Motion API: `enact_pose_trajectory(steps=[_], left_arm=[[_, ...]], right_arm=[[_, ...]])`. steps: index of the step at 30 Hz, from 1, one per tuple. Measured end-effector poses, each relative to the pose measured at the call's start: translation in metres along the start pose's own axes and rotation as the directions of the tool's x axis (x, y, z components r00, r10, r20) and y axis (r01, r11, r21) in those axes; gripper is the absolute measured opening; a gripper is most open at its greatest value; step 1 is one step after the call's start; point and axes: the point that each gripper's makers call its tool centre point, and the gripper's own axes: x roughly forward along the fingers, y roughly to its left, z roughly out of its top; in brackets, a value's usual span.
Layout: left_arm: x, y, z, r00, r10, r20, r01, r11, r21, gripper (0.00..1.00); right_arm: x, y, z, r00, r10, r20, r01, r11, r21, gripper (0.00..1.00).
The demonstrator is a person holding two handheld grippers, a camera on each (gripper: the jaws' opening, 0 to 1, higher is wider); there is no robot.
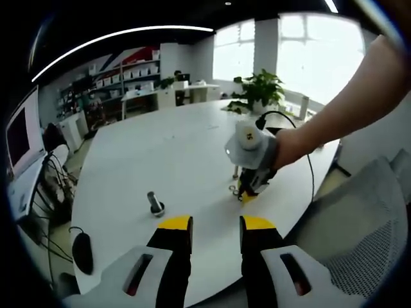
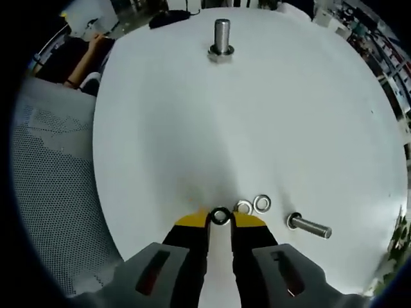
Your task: Place the washer onto the threaded stud by aligning its center hole with the stud, sliding it down to the base, and recovering from edge contact or off-axis alignment until the washer reaches the visible bottom stop.
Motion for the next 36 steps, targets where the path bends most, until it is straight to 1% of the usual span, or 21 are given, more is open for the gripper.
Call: enact_pose_trajectory(steps=[6,10,14,17,19,21,24,28,32,36], left_arm=[[0.001,-0.001,0.000,1.000,-0.004,0.000,0.004,1.000,0.001,0.27],[0.001,-0.001,0.000,1.000,-0.005,0.002,0.005,1.000,0.000,0.27],[0.001,-0.001,0.000,1.000,-0.007,0.002,0.007,1.000,0.002,0.27],[0.001,-0.002,0.000,1.000,-0.008,0.003,0.008,1.000,0.001,0.27],[0.000,-0.001,0.001,1.000,-0.008,0.005,0.008,1.000,0.000,0.27],[0.000,-0.001,0.001,1.000,-0.008,0.007,0.008,1.000,-0.002,0.27],[0.000,-0.001,0.002,1.000,-0.006,0.011,0.007,1.000,-0.003,0.27],[-0.001,0.000,0.002,1.000,-0.004,0.012,0.005,1.000,-0.005,0.27],[0.000,-0.001,0.002,1.000,-0.009,0.010,0.009,1.000,-0.002,0.27],[-0.001,-0.001,0.003,1.000,-0.011,0.015,0.011,1.000,-0.001,0.27]], right_arm=[[0.000,0.002,0.000,0.999,-0.002,-0.044,0.001,0.999,-0.041,0.15],[0.002,0.003,0.001,0.994,-0.032,-0.107,0.022,0.996,-0.089,0.15],[0.001,0.003,0.001,0.992,-0.046,-0.118,0.036,0.995,-0.091,0.14],[-0.001,0.003,0.000,0.994,-0.044,-0.096,0.038,0.997,-0.068,0.14],[0.000,0.002,-0.001,0.997,-0.045,-0.064,0.042,0.998,-0.043,0.14],[-0.001,0.001,-0.001,0.999,-0.042,-0.031,0.043,0.999,0.017,0.14],[-0.001,0.000,-0.003,0.999,-0.040,-0.011,0.041,0.998,0.056,0.14],[-0.003,-0.001,-0.008,0.999,-0.047,-0.008,0.047,0.995,0.084,0.13],[-0.012,-0.007,-0.009,0.998,-0.058,0.031,0.052,0.987,0.154,0.13],[-0.023,-0.014,-0.012,0.996,-0.073,0.049,0.063,0.982,0.176,0.13]])
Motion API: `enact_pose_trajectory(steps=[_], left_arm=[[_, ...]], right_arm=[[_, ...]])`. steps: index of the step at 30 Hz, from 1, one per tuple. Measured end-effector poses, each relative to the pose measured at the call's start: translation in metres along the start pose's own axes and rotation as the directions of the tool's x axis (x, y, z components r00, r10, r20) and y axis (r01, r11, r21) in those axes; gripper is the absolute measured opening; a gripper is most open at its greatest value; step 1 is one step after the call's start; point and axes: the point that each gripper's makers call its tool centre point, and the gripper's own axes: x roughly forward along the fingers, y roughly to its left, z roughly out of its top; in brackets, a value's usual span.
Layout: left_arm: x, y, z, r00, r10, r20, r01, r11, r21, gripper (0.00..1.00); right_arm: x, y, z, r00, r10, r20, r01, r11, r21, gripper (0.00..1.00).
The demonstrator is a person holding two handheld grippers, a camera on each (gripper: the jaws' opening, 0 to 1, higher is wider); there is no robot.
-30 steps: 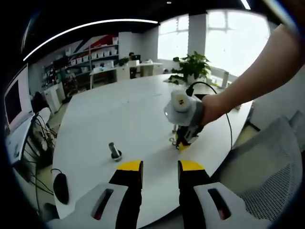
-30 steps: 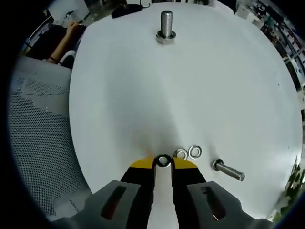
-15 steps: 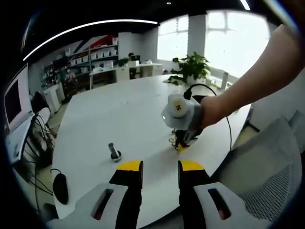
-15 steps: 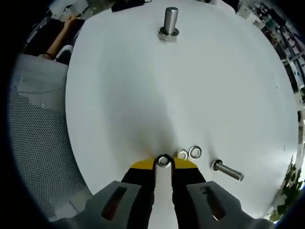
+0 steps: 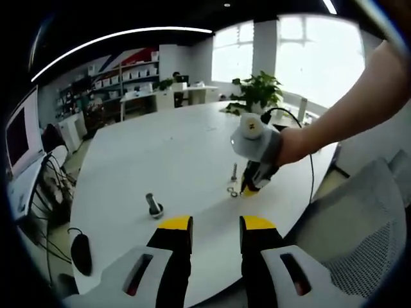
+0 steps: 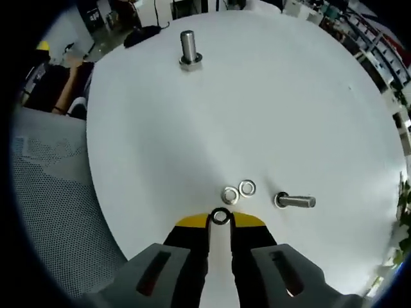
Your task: Place the washer onto the threaded stud by aligning its center hole with the stud, sliding it down to the base, and recovering from edge contact or off-axis alignment until the washer reaches the visible bottom stop.
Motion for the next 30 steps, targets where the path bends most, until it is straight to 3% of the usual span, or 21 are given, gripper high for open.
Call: enact_pose_trajectory(steps=[15,22,30], left_arm=[[-0.001,-0.001,0.000,1.000,-0.001,-0.002,0.001,1.000,0.005,0.27],[-0.001,0.000,0.000,1.000,0.003,-0.003,-0.003,1.000,0.005,0.27],[0.000,0.000,-0.001,1.000,0.004,-0.007,-0.004,1.000,0.005,0.27]], right_arm=[[-0.033,-0.040,0.001,0.992,-0.081,0.096,0.069,0.991,0.115,0.13],[-0.041,-0.058,0.008,0.987,-0.109,0.117,0.095,0.988,0.119,0.13],[-0.044,-0.061,0.017,0.985,-0.117,0.129,0.106,0.990,0.094,0.13]])
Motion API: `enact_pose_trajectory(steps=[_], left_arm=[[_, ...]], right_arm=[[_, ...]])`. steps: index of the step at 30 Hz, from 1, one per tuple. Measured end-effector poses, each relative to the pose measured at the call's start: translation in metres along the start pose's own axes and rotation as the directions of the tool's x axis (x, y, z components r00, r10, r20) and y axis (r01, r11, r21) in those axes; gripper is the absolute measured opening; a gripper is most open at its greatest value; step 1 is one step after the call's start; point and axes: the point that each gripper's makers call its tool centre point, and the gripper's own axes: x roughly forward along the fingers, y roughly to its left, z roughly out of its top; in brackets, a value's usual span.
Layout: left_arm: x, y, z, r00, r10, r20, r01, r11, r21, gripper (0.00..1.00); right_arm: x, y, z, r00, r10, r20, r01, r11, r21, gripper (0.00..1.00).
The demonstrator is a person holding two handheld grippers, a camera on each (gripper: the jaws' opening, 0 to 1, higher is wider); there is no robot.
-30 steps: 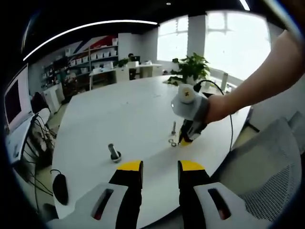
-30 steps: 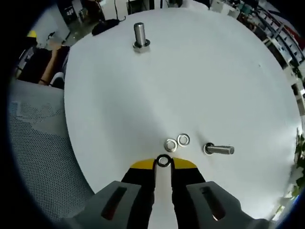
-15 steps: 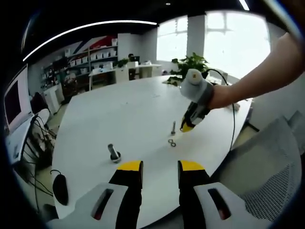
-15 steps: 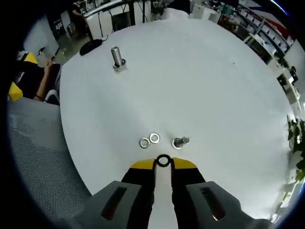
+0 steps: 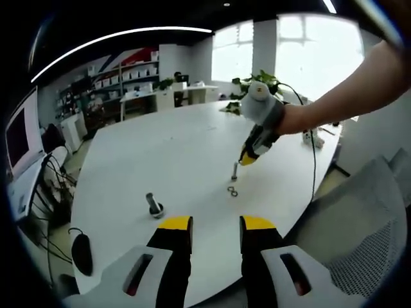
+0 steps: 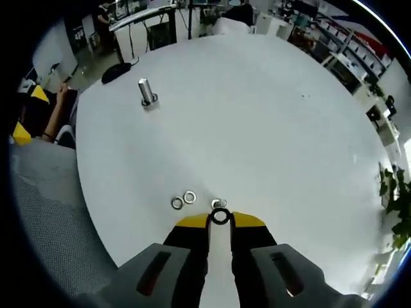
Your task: Place the washer onto the threaded stud by aligning its center hole with the stud, sliding it down to the base, and recovering from edge contact or off-axis alignment until the washer reaches the visible bottom stop.
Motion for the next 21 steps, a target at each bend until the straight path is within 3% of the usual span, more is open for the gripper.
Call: enact_pose_trajectory(steps=[21], left_arm=[[0.000,0.000,-0.002,1.000,0.003,-0.010,-0.003,1.000,0.000,0.27]], right_arm=[[0.012,-0.002,0.006,0.999,0.013,-0.031,-0.014,0.999,-0.050,0.14]])
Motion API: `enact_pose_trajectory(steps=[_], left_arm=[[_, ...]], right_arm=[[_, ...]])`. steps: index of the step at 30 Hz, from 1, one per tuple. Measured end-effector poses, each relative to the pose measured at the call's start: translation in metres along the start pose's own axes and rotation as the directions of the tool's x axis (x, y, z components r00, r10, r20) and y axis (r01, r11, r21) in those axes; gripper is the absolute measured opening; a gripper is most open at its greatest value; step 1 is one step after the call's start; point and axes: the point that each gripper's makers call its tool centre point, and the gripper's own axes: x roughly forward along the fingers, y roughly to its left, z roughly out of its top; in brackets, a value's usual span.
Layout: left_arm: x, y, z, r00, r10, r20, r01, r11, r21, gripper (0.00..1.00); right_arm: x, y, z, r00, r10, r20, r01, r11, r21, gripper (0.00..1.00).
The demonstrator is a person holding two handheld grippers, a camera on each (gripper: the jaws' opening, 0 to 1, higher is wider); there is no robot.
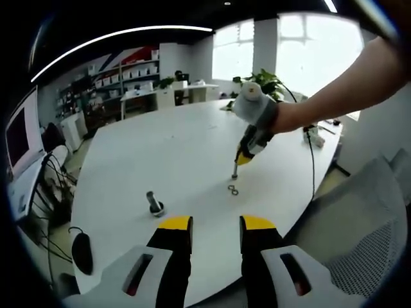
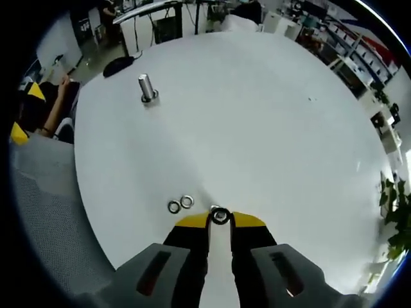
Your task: Place the washer onto the threaded stud by aligning its center hole with the stud, sliding it down to the base, and recovering from edge contact or off-axis alignment until the washer reaches the visible bottom stop.
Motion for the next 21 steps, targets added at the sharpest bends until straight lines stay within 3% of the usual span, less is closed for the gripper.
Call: enact_pose_trajectory(steps=[21], left_arm=[[0.002,0.002,-0.003,1.000,0.007,-0.013,-0.007,1.000,-0.012,0.27]], right_arm=[[0.033,0.005,-0.012,0.998,0.028,-0.056,-0.027,1.000,0.006,0.14]])
